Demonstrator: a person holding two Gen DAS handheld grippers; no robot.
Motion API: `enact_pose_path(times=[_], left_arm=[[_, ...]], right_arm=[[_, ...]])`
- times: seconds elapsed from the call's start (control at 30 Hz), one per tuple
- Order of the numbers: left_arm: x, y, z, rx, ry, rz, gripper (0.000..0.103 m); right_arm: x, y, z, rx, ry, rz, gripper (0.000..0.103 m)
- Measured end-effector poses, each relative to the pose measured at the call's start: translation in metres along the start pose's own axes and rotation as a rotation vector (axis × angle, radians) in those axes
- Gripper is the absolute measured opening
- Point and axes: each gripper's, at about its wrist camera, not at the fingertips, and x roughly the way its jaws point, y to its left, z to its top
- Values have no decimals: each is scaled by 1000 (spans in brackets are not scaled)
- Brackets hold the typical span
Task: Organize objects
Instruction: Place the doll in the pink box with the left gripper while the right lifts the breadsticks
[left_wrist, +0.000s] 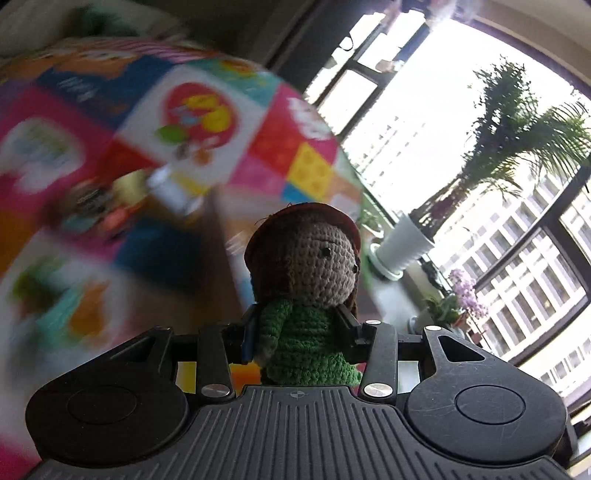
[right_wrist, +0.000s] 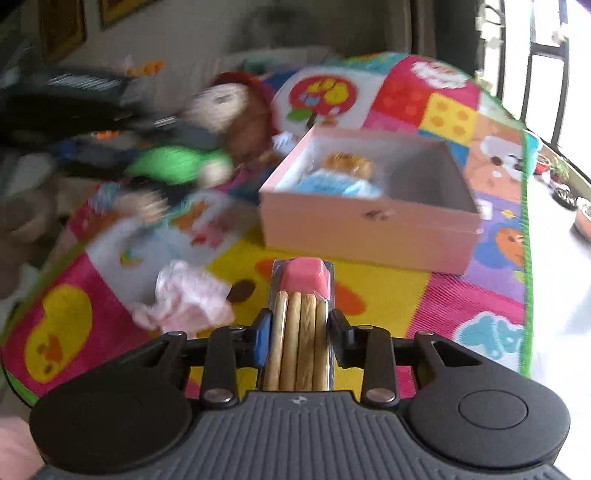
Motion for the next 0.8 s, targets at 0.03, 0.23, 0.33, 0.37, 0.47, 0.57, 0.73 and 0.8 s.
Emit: enact_pose_path(times=[0.03, 0.23, 0.33, 0.37, 0.47, 0.57, 0.73, 0.8], left_arm=[[18, -6, 9, -17, 8, -9, 46], [147, -21, 32, -161, 125, 64, 46], [173, -27, 15, -80, 144, 185, 46], [172, -34, 10, -11, 125, 204, 48], [164, -47, 2, 89, 111, 278, 51], [157, -47, 0, 88, 127, 299, 51], [114, -41, 6, 23, 3, 236, 47], [88, -34, 8, -2, -58, 191, 47]], right_arm=[[-4, -6, 1, 18, -16, -3, 32], [-14, -32, -2, 78, -65, -32, 32], [-19, -45, -7, 94, -67, -57, 32], [-20, -49, -8, 100, -68, -63, 32], [-22, -61, -9, 118, -70, -92, 32], [-21, -69, -3, 126, -85, -114, 32], [-31, -83, 14, 167, -136, -95, 32], [-36, -90, 23, 199, -163, -83, 32]])
